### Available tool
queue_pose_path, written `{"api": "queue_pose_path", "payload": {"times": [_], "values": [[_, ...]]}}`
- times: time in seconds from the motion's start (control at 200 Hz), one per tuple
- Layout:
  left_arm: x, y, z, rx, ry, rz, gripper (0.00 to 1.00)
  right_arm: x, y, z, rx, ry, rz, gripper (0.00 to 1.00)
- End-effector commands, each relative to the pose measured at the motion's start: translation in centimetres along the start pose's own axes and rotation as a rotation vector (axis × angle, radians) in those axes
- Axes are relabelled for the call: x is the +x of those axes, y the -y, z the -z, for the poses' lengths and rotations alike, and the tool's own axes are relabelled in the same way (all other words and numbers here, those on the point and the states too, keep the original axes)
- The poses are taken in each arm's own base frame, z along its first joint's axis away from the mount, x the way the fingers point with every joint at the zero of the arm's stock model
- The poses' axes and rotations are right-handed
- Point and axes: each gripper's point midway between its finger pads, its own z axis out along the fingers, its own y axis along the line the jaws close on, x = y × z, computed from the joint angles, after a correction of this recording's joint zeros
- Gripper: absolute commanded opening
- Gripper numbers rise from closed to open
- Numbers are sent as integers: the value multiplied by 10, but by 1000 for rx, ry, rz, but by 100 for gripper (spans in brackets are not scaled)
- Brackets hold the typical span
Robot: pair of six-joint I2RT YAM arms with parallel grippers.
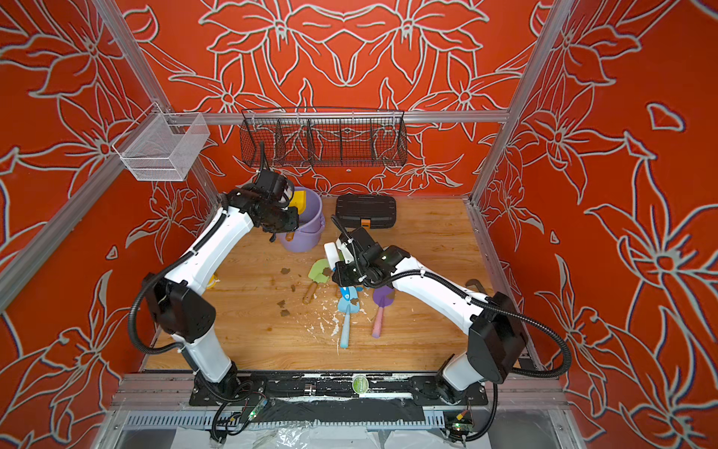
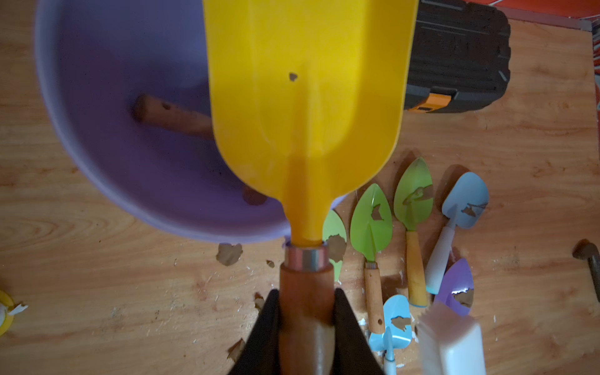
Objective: Brush the soil off the hand trowel and place it into the bucket
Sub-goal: Brush off the soil from the hand trowel, then place the hand trowel in the bucket.
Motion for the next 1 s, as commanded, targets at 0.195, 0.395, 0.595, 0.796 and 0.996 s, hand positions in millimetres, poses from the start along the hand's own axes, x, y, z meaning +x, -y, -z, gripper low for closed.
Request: {"api": "queue_pose_path", "payload": {"times": [0.195,0.395,0.595,0.796,0.996], "values": [[-17,-11,-39,-36,-79,64,0,-9,-4,16,-13,76,7,0],[-30,-6,-44,-5,-64,86,18,-7,-5,11,-22,64,8,0],[-39,-2,-39,7,-43,79,29,-11,-9,9,-41,67,13,0],[-45,2,-30,24,-19,82,31,-14,-14,8,-55,63,30,0],[-45,4,-12,40,6,87,31,-15,-19,9,-70,53,45,0]]}}
